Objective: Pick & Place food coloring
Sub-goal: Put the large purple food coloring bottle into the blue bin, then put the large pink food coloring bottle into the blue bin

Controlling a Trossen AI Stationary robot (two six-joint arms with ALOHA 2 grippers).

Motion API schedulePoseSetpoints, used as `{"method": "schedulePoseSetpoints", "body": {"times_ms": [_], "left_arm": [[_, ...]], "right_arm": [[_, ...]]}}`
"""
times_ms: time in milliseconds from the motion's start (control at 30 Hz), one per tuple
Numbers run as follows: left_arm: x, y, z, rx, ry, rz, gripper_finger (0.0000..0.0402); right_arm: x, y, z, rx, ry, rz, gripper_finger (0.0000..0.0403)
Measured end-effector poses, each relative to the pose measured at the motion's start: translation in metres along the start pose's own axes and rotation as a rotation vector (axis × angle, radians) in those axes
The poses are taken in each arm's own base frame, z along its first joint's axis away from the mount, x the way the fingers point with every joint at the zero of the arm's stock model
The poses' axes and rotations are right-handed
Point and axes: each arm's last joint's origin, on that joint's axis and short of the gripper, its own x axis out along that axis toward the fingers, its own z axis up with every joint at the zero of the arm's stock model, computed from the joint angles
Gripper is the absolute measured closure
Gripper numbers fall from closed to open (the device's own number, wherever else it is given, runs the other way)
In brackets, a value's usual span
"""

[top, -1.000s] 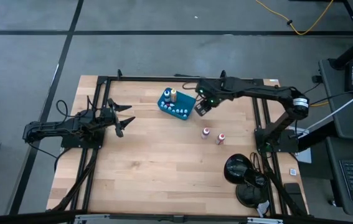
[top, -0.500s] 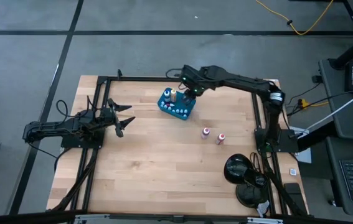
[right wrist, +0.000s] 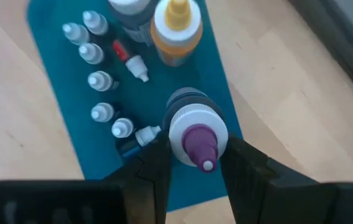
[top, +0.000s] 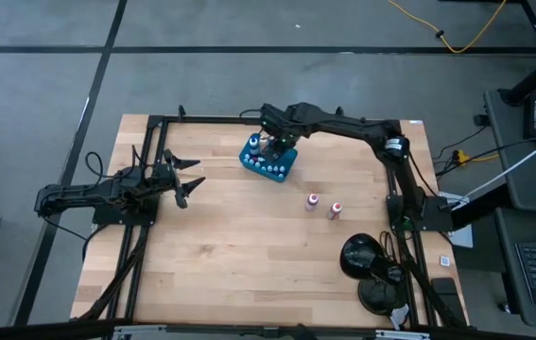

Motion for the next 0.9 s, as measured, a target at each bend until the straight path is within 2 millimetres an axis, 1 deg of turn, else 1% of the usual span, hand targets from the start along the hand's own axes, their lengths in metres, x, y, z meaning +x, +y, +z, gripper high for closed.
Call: {"method": "schedulePoseSetpoints", "body": {"times_ms": [100,300,400,633,800,833,900], "left_arm": [[0.0,0.0,0.0,0.0,0.0,0.0,0.0135],[0.0,0.0,0.0,0.0,0.0,0.0,0.0135],[0.0,0.0,0.0,0.0,0.0,0.0,0.0135],[0.0,0.0,0.0,0.0,0.0,0.0,0.0135],[0.0,0.0,0.0,0.0,0.0,0.0,0.0135],[0.0,0.0,0.0,0.0,0.0,0.0,0.0135],[0.0,0.0,0.0,0.0,0.001,0.0,0.0135]], "right_arm": [[0.012,0.001,0.0,-0.007,0.018,-0.007,0.0282],[0.024,0.001,0.003,-0.028,0.025,-0.01,0.0281],[0.023,0.001,0.004,-0.026,0.012,-0.006,0.0271],[0.024,-0.006,0.006,0.018,0.006,-0.008,0.0213],[0.023,-0.005,0.005,0.019,0.021,0.02,0.0189],[0.022,-0.004,0.005,0.018,0.028,0.025,0.0187],[0.013,-0.006,0.003,0.02,0.024,0.027,0.0184]]}}
